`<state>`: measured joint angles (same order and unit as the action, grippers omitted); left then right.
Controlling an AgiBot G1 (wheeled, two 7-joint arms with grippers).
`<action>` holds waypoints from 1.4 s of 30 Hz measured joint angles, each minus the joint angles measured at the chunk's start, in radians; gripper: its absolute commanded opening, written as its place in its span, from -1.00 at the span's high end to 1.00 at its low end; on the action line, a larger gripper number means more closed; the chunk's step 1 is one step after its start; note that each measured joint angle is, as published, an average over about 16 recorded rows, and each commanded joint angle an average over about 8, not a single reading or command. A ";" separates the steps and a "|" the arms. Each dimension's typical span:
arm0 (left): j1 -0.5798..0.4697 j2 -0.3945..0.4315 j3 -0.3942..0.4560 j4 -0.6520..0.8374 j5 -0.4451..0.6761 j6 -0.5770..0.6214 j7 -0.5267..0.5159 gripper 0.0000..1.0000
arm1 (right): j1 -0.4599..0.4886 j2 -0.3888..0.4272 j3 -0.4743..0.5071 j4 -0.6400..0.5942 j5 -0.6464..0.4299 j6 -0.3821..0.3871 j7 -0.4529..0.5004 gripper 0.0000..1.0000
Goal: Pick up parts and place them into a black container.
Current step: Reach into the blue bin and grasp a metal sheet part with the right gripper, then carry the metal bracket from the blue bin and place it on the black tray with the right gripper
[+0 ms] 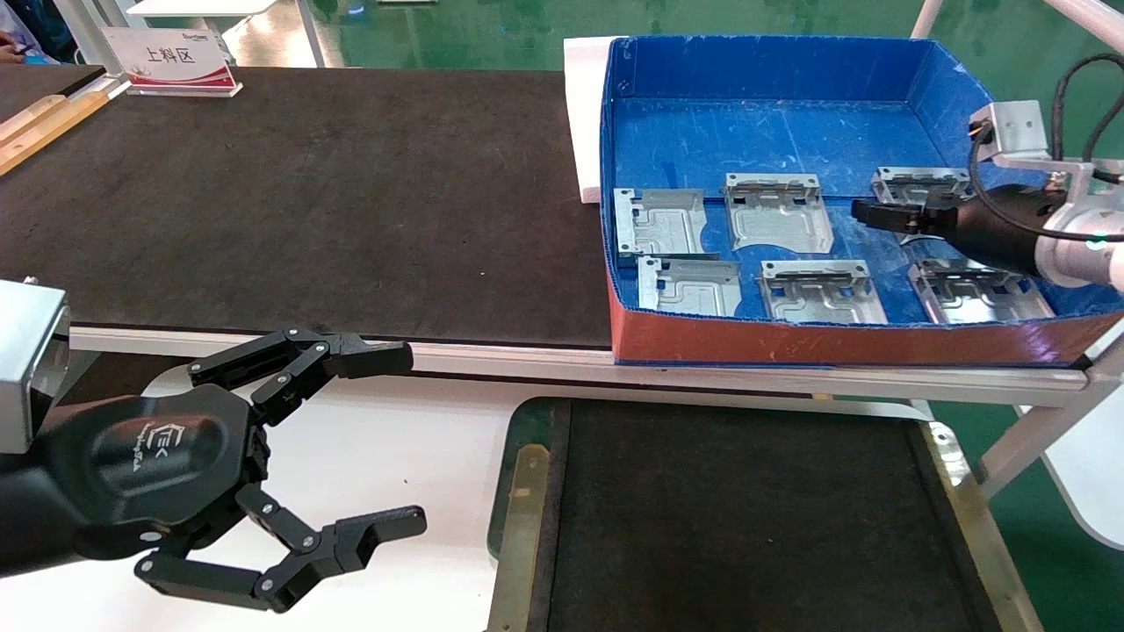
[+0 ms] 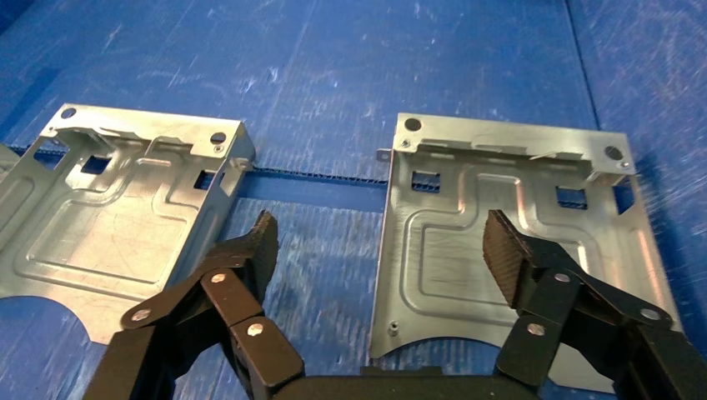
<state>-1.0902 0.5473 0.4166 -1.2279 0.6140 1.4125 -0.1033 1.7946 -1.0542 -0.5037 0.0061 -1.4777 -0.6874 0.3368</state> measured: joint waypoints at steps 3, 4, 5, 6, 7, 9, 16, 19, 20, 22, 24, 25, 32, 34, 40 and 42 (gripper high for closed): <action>0.000 0.000 0.000 0.000 0.000 0.000 0.000 -1.00 | -0.002 -0.002 0.000 0.000 0.001 0.000 -0.001 1.00; 0.000 0.000 0.000 0.000 0.000 0.000 0.000 -1.00 | -0.003 -0.003 0.001 0.000 0.001 0.000 -0.002 1.00; 0.000 0.000 0.000 0.000 0.000 0.000 0.000 -1.00 | -0.003 -0.003 0.001 0.000 0.001 -0.001 -0.002 1.00; 0.000 0.000 0.000 0.000 0.000 0.000 0.000 -1.00 | -0.004 -0.003 0.001 0.000 0.001 -0.001 -0.003 1.00; 0.000 0.000 0.000 0.000 0.000 0.000 0.000 -1.00 | -0.005 -0.004 0.001 0.000 0.001 -0.001 -0.004 1.00; 0.000 0.000 0.000 0.000 0.000 0.000 0.000 -1.00 | -0.005 -0.004 0.001 0.001 0.001 -0.001 -0.006 1.00; 0.000 0.000 0.000 0.000 0.000 0.000 0.000 -1.00 | -0.008 -0.003 0.003 0.004 0.003 0.002 -0.014 1.00; 0.000 0.000 0.000 0.000 0.000 0.000 0.000 -1.00 | -0.009 -0.003 0.003 0.005 0.004 0.003 -0.018 1.00; 0.000 0.000 0.000 0.000 0.000 0.000 0.000 -1.00 | -0.009 -0.002 0.003 0.005 0.004 0.004 -0.019 1.00; 0.000 0.000 0.000 0.000 0.000 0.000 0.000 -1.00 | -0.009 -0.002 0.004 0.005 0.004 0.005 -0.020 1.00; 0.000 0.000 0.000 0.000 0.000 0.000 0.000 -1.00 | -0.009 -0.001 0.004 0.004 0.004 0.005 -0.021 1.00; 0.000 0.000 0.000 0.000 0.000 0.000 0.000 -1.00 | -0.009 -0.001 0.004 0.004 0.004 0.004 -0.022 1.00; 0.000 0.000 0.000 0.000 0.000 0.000 0.000 -1.00 | -0.009 0.002 0.002 0.000 0.002 -0.005 -0.023 1.00; 0.000 0.000 0.000 0.000 0.000 0.000 0.000 -1.00 | -0.010 0.004 0.002 -0.001 0.002 -0.008 -0.024 1.00; 0.000 0.000 0.000 0.000 0.000 0.000 0.000 -1.00 | -0.007 0.012 0.001 0.003 0.001 -0.027 -0.031 1.00; 0.000 0.000 0.000 0.000 0.000 0.000 0.000 -1.00 | -0.004 0.017 0.001 0.007 0.001 -0.036 -0.035 1.00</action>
<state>-1.0902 0.5473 0.4167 -1.2279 0.6140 1.4125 -0.1033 1.7901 -1.0373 -0.5022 0.0135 -1.4764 -0.7232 0.3014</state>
